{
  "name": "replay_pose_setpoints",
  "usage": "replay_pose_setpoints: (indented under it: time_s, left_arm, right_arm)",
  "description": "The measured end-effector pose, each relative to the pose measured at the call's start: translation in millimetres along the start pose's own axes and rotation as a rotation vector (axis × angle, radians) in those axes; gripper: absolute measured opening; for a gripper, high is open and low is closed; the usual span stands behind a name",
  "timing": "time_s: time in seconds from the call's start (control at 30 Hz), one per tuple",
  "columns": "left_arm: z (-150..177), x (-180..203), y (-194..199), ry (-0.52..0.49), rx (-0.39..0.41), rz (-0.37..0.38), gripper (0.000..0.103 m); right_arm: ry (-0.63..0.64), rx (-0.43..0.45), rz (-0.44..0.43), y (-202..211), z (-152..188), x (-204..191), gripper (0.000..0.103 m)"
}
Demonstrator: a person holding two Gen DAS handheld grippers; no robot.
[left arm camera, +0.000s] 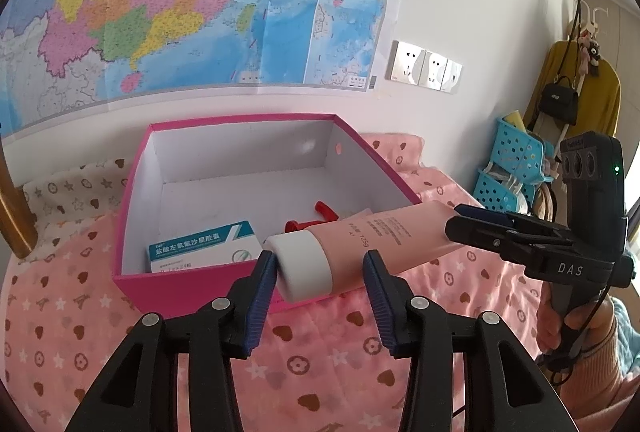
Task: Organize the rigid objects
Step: 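Lift the pink tube with the right gripper over the magenta box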
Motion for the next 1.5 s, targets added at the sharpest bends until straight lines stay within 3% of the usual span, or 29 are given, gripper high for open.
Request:
replay_pose_setpoints:
  time_s: [1.5]
  left_arm:
    - [-17,-6,-24,0.003,0.003,-0.008,0.045]
  right_arm:
    - [0.016,0.009,0.018,-18,-23,17,0.061]
Point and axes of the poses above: each gripper's, at about its wrist camera, not at the fingertips, and y roughly against the way its jaws point, x to its right, z to its underside, the point moved 7 cm from there along -y, roughly the way its jaws point, and after that the axes turned 4 degrees about x, right-handed, at the moved point
